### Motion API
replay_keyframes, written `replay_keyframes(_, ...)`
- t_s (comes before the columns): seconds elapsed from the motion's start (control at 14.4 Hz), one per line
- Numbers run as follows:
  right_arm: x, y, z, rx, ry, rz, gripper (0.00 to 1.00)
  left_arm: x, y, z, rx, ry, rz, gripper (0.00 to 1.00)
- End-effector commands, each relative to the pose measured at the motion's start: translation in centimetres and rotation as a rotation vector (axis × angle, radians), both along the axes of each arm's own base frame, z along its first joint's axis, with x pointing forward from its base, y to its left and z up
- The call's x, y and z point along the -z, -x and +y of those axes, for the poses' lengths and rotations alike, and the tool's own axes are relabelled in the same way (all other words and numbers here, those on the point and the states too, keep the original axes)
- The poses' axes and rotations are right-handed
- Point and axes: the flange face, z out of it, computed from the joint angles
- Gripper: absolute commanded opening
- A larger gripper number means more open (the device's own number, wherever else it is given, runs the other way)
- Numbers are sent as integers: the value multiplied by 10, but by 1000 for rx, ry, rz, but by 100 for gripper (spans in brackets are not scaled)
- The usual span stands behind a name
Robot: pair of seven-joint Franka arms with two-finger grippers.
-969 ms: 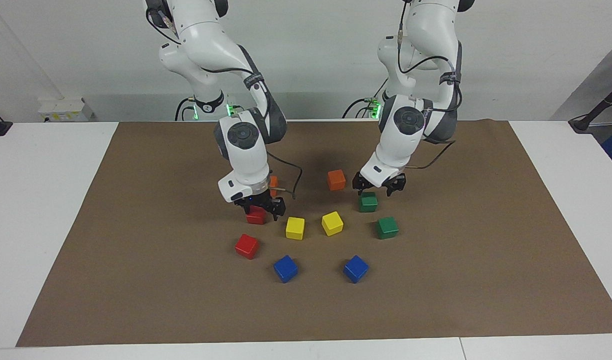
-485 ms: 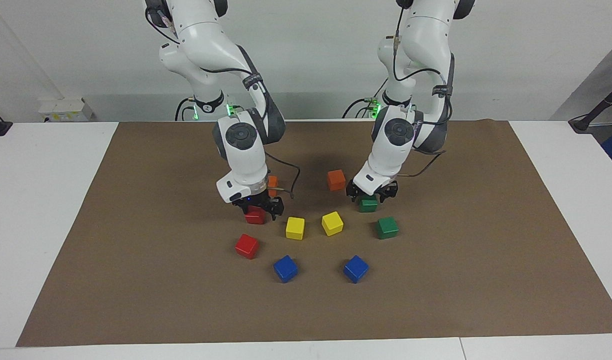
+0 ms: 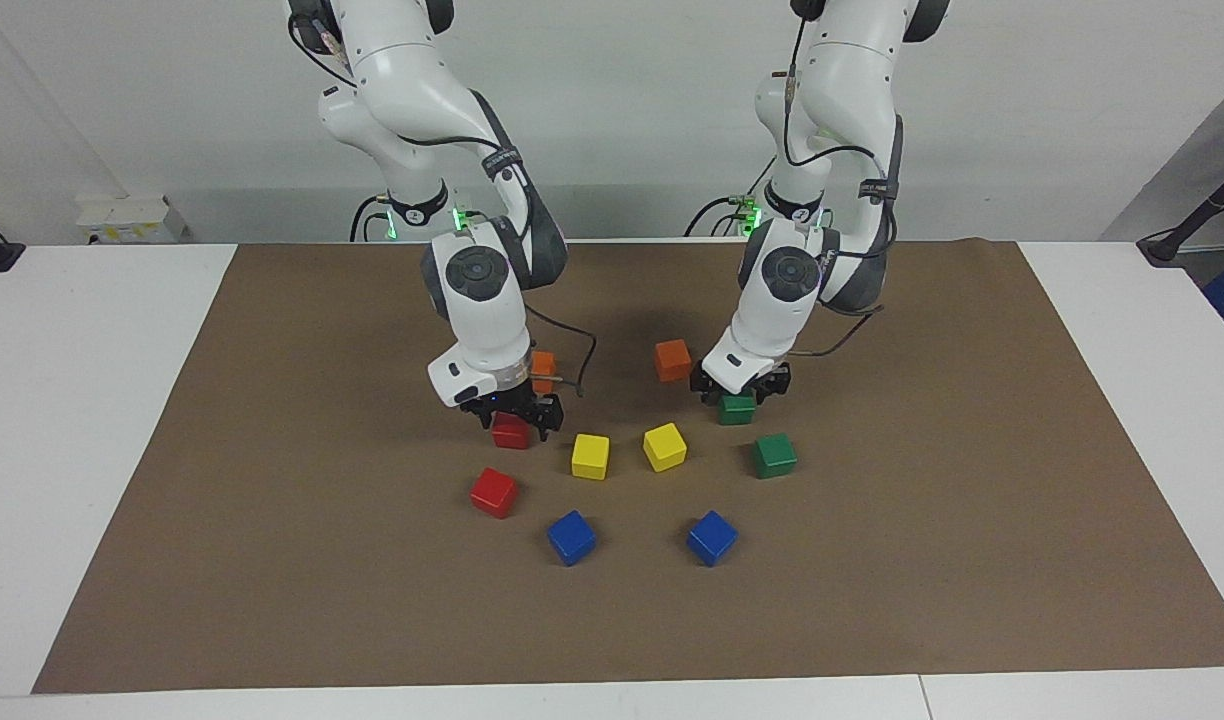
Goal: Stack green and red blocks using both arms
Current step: 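Carry the green cube with the left gripper while the right gripper carries red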
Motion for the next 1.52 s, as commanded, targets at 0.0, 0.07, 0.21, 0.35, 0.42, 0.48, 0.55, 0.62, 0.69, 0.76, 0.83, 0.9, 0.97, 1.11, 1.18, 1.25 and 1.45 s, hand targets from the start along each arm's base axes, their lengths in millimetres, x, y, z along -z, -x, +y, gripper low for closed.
replay_keyframes(0.0, -11, -1, -9, -17, -6, 13, 100, 5, 7, -2, -15, 9, -24, 95)
replay_keyframes(0.07, -10, -1, -11, -15, -4, 14, 100, 6, 8, -1, -11, 9, -22, 65)
replay_keyframes(0.21, -8, 2, -11, -29, -4, 19, 100, 9, 12, 2, 13, 3, -10, 0)
replay_keyframes(0.35, -3, 6, -14, -46, -1, 25, 100, 9, 12, 1, 30, 6, -13, 0)
replay_keyframes(0.42, -3, 7, -14, -47, -1, 27, 100, 8, 11, 2, 27, 5, -12, 0)
replay_keyframes(0.48, -2, 9, -13, -47, 0, 28, 100, 7, 10, 2, 24, 5, -11, 0)
replay_keyframes(0.55, -2, 10, -11, -52, -1, 26, 100, 6, 9, 4, 19, 4, -9, 0)
replay_keyframes(0.62, 1, 13, -9, -56, 1, 30, 100, 2, 6, 5, 15, 6, -14, 0)
replay_keyframes(0.69, 3, 14, -8, -58, 2, 33, 100, -5, 3, 6, 13, 5, -13, 0)
replay_keyframes(0.76, 5, 16, -9, -59, 3, 37, 100, -17, 1, 11, 10, 1, -7, 0)
replay_keyframes(0.83, 6, 19, -9, -62, 3, 37, 98, -38, -5, 26, -10, -3, 0, 0)
replay_keyframes(0.9, 9, 21, -9, -65, 2, 34, 94, -60, -7, 42, -23, -7, 6, 0)
replay_keyframes(0.97, 11, 23, -10, -75, 3, 32, 83, -81, -7, 58, -22, -9, 10, 0)
replay_keyframes(1.11, 12, 24, -10, -99, 7, 42, 18, -115, -10, 103, -27, -7, 6, 0)
replay_keyframes(1.18, 11, 25, -8, -101, 9, 48, 0, -125, -11, 127, -23, -6, 14, 0)
replay_keyframes(1.25, 4, 23, -8, -103, 9, 49, 0, -133, -11, 149, -13, -4, 17, 0)
replay_keyframes(1.45, -59, -7, -34, -173, 38, 92, 0, -142, -11, 226, 15, 10, 33, 0)
